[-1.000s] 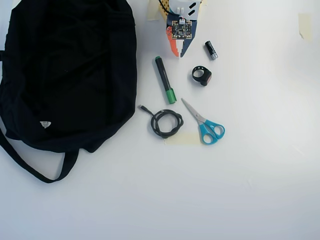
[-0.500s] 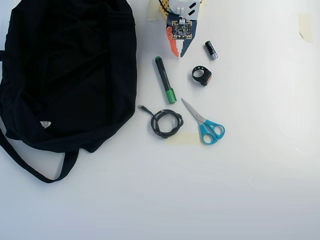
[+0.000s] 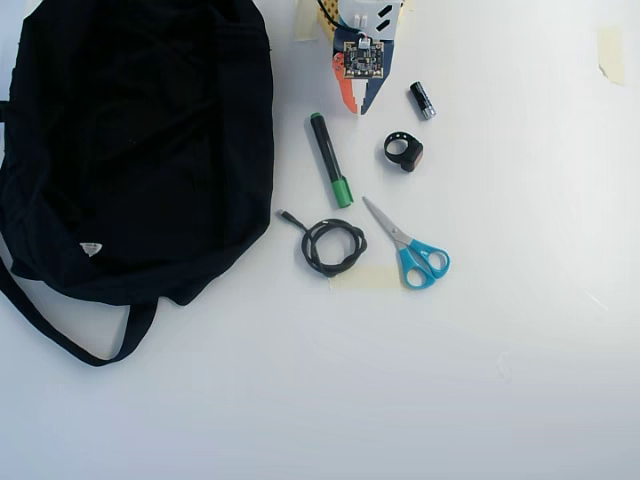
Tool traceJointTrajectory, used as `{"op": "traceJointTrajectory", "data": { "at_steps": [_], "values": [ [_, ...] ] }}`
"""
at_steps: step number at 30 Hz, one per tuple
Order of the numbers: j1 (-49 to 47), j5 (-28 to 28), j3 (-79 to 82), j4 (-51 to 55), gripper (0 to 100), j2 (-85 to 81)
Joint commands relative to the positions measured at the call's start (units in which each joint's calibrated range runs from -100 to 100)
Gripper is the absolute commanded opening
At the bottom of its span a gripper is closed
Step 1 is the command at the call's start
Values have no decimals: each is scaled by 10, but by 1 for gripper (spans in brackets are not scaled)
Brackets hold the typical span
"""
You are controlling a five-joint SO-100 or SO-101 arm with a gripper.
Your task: Put the bike light into the black bag
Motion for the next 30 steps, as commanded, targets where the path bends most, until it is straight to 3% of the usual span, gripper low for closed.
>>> {"op": "traceJointTrajectory", "data": {
  "at_steps": [1,8,23,30],
  "values": [
    [1,0,13,16,2,-8],
    [-49,4,13,14,2,-8],
    [-60,-1,11,15,2,-7],
    [-59,-1,-95,-46,2,1]
  ]
}}
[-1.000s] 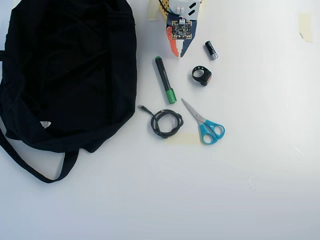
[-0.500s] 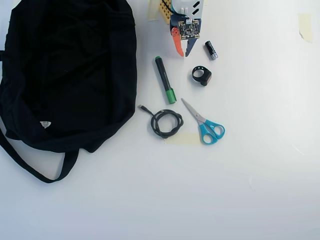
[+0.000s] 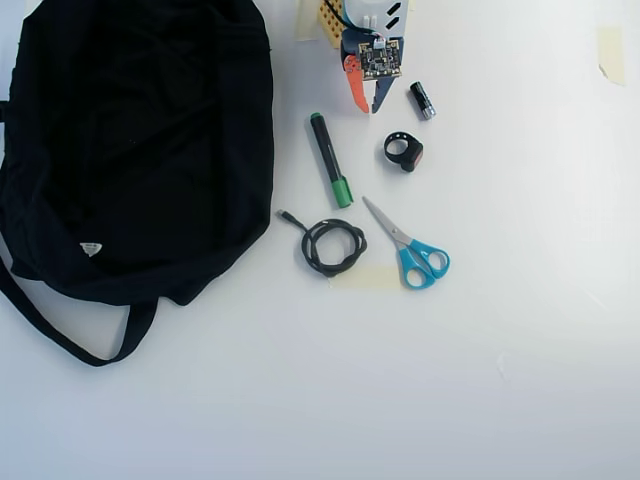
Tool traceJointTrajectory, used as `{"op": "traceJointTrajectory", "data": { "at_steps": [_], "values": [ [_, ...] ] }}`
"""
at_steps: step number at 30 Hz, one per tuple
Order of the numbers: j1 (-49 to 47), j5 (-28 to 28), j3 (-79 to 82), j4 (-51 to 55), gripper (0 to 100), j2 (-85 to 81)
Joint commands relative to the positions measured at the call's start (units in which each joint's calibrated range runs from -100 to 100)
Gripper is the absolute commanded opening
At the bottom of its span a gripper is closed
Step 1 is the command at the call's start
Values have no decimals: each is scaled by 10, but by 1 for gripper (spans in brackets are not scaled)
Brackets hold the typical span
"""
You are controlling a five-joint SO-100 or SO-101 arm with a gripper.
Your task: Put the bike light into the black bag
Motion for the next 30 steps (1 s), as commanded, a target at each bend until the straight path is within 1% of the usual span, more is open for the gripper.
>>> {"op": "traceJointTrajectory", "data": {
  "at_steps": [1,6,8,9,19,23,30],
  "values": [
    [-2,-1,-71,-58,2,9],
    [-3,-1,-131,-183,2,86],
    [-3,-1,-143,-246,3,125],
    [-4,-1,-156,-298,3,162],
    [-2,-1,-310,-530,3,380],
    [-2,4,-418,-577,3,495],
    [-1,4,-640,-579,3,681]
  ]
}}
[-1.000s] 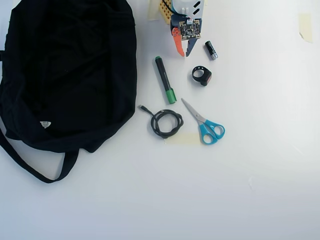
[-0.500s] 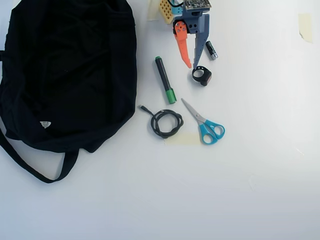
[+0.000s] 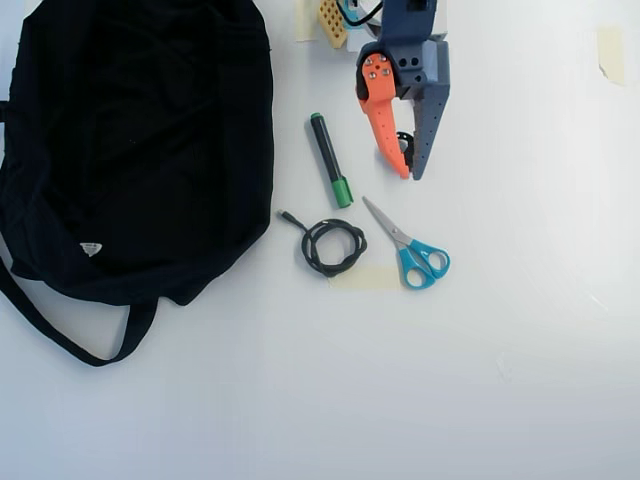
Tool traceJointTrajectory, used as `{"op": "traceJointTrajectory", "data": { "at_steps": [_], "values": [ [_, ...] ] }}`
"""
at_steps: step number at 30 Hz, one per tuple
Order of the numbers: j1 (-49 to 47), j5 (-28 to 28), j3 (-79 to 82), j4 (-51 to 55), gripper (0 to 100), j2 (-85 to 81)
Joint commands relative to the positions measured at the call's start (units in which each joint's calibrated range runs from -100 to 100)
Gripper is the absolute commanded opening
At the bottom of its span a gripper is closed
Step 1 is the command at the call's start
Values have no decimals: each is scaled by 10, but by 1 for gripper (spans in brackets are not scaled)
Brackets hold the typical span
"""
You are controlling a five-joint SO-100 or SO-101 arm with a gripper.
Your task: Put the bike light into the black bag
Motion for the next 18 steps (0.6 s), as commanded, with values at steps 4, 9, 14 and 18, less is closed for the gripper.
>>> {"op": "traceJointTrajectory", "data": {
  "at_steps": [4,9,14,18],
  "values": [
    [3,3,-242,-13,3,164],
    [4,3,-355,-13,3,259],
    [13,3,-380,-13,3,301],
    [19,3,-377,-13,2,303]
  ]
}}
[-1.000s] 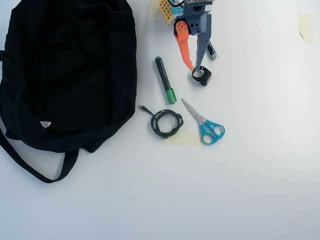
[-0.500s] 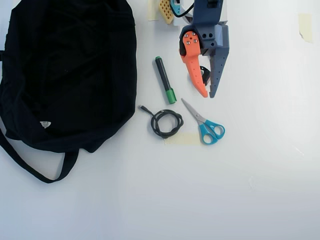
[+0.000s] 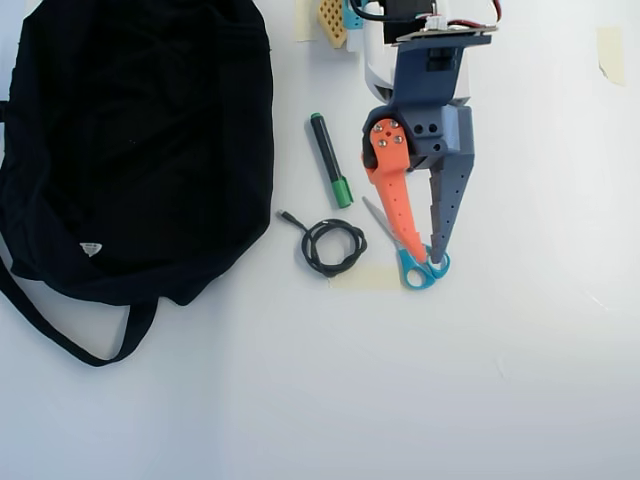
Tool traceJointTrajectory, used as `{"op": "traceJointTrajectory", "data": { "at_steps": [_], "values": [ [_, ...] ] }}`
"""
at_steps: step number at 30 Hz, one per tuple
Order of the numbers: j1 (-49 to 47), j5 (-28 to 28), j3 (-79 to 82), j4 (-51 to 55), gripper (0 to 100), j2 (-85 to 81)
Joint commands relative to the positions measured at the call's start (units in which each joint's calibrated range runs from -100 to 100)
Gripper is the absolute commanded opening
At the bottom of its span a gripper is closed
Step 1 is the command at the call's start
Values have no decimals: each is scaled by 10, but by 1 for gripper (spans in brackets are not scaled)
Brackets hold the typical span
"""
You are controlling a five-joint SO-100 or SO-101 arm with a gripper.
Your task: Put the bike light into the black bag
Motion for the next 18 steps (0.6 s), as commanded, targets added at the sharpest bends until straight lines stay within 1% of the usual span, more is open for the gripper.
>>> {"op": "traceJointTrajectory", "data": {
  "at_steps": [1,12,14,16,18],
  "values": [
    [13,3,-29,-11,2,-3],
    [19,5,0,-6,2,-9],
    [17,27,1,-3,2,-10],
    [13,68,1,12,2,-9],
    [11,110,1,55,2,-12]
  ]
}}
